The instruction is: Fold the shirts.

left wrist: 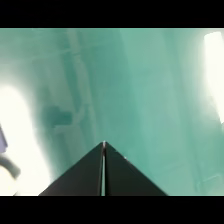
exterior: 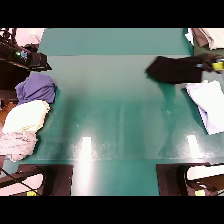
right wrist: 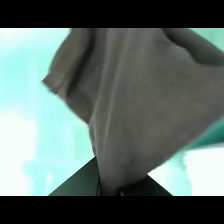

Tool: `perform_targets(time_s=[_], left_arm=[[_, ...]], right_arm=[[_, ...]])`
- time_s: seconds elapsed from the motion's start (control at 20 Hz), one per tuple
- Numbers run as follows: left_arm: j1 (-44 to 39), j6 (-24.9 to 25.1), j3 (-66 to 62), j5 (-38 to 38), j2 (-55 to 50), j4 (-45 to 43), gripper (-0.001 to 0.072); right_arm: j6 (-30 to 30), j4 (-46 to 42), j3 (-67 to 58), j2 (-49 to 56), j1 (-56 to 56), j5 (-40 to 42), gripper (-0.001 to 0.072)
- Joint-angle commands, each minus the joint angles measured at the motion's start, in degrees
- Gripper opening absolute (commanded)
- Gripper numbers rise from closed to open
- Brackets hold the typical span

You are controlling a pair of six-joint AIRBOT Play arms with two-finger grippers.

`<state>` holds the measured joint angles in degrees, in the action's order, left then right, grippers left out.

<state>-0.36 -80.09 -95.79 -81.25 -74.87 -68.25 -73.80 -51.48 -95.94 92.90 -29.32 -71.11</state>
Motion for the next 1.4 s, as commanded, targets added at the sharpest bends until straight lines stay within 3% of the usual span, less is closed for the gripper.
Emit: perform_targets(time_s=[0.0,0.25,0.45,0.8,1.05,1.35], left_arm=[[0.04,-0.11,0.02,1.22,0.00,2.75,0.0026],[0.04,-0.72,0.02,1.29,0.00,2.75,0.0026],[0.04,-0.68,0.02,1.33,0.00,2.73,0.0026],[0.04,-0.44,0.02,1.33,0.00,2.71,0.0026],[0.04,1.01,0.02,1.31,0.00,2.73,0.0026],[0.04,2.40,0.02,1.31,0.00,2.73,0.0026]], right_arm=[[-1.01,-0.33,-0.09,-0.96,-8.50,0.79,0.0022],[1.20,8.02,-0.13,-3.43,-11.56,1.57,0.0022],[1.07,7.04,-0.13,-9.18,-12.28,2.14,0.0022],[-2.91,-4.07,-0.11,-15.76,-12.33,-3.76,0.0022],[-5.14,-5.25,-0.11,-19.15,-12.33,-7.06,0.0022],[-11.26,-21.79,0.02,-20.79,-12.35,-18.40,0.0024]])
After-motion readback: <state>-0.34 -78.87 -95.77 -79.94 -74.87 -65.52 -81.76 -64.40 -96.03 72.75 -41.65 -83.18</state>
